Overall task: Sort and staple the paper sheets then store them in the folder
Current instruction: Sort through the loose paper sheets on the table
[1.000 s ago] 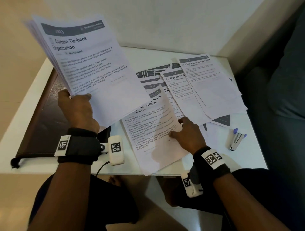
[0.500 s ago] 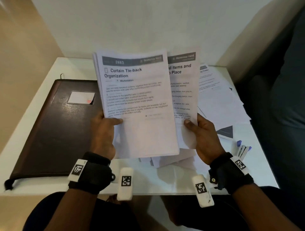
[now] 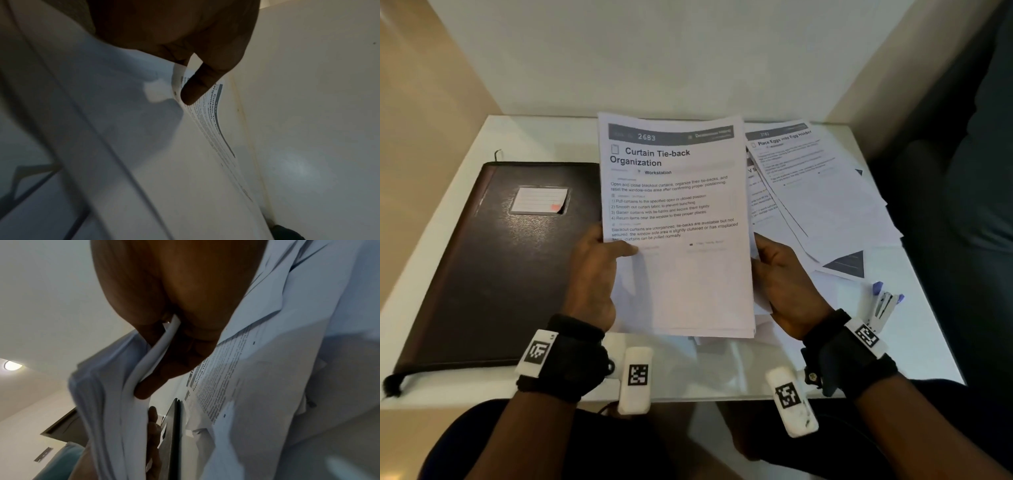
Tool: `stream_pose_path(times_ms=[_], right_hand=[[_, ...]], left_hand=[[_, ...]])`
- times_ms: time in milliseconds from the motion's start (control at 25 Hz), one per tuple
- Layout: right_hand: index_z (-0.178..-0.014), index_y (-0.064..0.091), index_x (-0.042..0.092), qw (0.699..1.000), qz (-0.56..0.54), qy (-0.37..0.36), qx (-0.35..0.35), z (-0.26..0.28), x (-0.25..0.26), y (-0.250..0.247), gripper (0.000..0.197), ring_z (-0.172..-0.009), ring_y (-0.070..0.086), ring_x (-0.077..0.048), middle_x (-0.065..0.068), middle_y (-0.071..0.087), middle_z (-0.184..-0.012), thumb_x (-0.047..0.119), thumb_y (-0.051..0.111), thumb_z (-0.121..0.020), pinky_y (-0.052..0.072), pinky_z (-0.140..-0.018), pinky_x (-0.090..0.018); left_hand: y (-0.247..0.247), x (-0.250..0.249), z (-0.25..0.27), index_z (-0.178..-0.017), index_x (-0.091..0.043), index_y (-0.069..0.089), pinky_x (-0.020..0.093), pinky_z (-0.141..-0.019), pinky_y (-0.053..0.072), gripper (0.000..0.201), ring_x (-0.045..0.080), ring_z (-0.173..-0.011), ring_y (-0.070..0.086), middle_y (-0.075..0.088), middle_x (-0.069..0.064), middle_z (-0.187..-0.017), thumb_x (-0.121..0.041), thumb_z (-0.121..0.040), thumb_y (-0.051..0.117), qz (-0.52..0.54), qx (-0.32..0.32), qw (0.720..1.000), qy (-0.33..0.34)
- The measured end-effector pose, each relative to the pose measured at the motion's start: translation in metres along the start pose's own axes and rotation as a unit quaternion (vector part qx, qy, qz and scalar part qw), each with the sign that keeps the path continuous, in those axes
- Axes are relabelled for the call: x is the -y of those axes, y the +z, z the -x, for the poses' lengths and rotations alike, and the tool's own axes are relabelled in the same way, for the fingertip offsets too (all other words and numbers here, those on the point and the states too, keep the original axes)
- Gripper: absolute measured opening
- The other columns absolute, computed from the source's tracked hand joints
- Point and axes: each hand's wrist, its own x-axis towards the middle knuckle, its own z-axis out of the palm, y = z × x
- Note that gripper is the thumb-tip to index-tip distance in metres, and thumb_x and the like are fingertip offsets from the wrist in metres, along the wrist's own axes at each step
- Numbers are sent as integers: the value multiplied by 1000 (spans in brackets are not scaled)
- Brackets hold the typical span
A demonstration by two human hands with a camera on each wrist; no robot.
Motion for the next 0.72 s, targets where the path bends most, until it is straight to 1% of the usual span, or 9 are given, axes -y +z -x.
stream_pose_path(times_ms=[80, 120, 240, 360, 440, 480, 560, 640, 720], right_hand=[[-128, 64, 8, 1000, -1, 8, 4, 2, 0, 5, 32, -106, 71, -22, -9, 73, -121, -2, 47, -103, 59, -81, -32], [-129, 64, 8, 1000, -10, 12, 5, 3, 1, 7, 32, -107, 71, -23, -9, 73, -122, 1, 45, -105, 59, -82, -33], [-129, 67, 20, 998, -31, 55, -23, 7, 1, 7, 36, -113, 69, -25, -4, 73, -122, 36, 42, -109, 55, -98, -44], [-126, 67, 27, 975, 204, 57, -68, 17, -3, 5, 38, -107, 68, -13, 8, 72, -118, 51, 52, -101, 54, -100, -45], [-132, 60, 26, 905, 423, 48, -20, 28, -22, 14, 51, -120, 53, -7, 10, 58, -132, 58, 63, -91, 48, -105, -39], [-133, 56, 27, 866, 497, 49, 13, 32, -32, 21, 61, -128, 43, -8, 10, 48, -139, 63, 67, -85, 47, -104, -38], [-133, 50, 28, 812, 579, 49, 56, 37, -49, 33, 70, -137, 30, -12, 10, 33, -147, 66, 70, -78, 48, -99, -42], [-129, 50, 26, 798, 599, 39, 46, 38, -53, 37, 61, -138, 30, -14, 8, 31, -149, 57, 71, -82, 51, -98, -45], [-123, 55, 23, 807, 590, 14, 24, 38, -51, 36, 45, -135, 34, -15, 6, 36, -147, 47, 68, -87, 53, -97, -44]], left_hand=[[-1, 0, 0, -122, -5, 64, 25, -85, 49, 44, 17, -110, 68, 77, -1, -114, 13, -82, 60, 0, 8, 1000, -1], [-2, -1, 1, -122, -4, 64, 25, -86, 50, 44, 18, -110, 69, 77, -1, -114, 13, -82, 60, 4, 7, 1000, -2], [-13, -9, 1, -121, -8, 69, 29, -90, 53, 45, 16, -107, 69, 78, -2, -111, 11, -81, 60, 32, -24, 999, 9], [-40, -19, -10, -113, -13, 70, 40, -98, 55, 43, 21, -111, 68, 76, -2, -115, 3, -73, 64, 46, -91, 994, 45], [-56, -28, -8, -110, -16, 68, 43, -102, 55, 40, 17, -104, 68, 74, 0, -115, 2, -74, 67, 56, -143, 986, 65], [-61, -35, -5, -117, -13, 66, 37, -100, 56, 43, 12, -101, 67, 72, 0, -118, 4, -78, 67, 56, -152, 984, 75], [-72, -40, -7, -132, -5, 58, 9, -80, 53, 46, -1, -91, 61, 63, -1, -124, 7, -88, 63, 53, -146, 985, 74], [-83, -39, -15, -138, -4, 53, 0, -64, 44, 46, -5, -84, 55, 57, -4, -123, 4, -93, 62, 55, -157, 984, 69], [-89, -40, -21, -142, -6, 52, -3, -59, 40, 49, -2, -88, 54, 54, -7, -121, -2, -95, 64, 32, -182, 981, 58]])
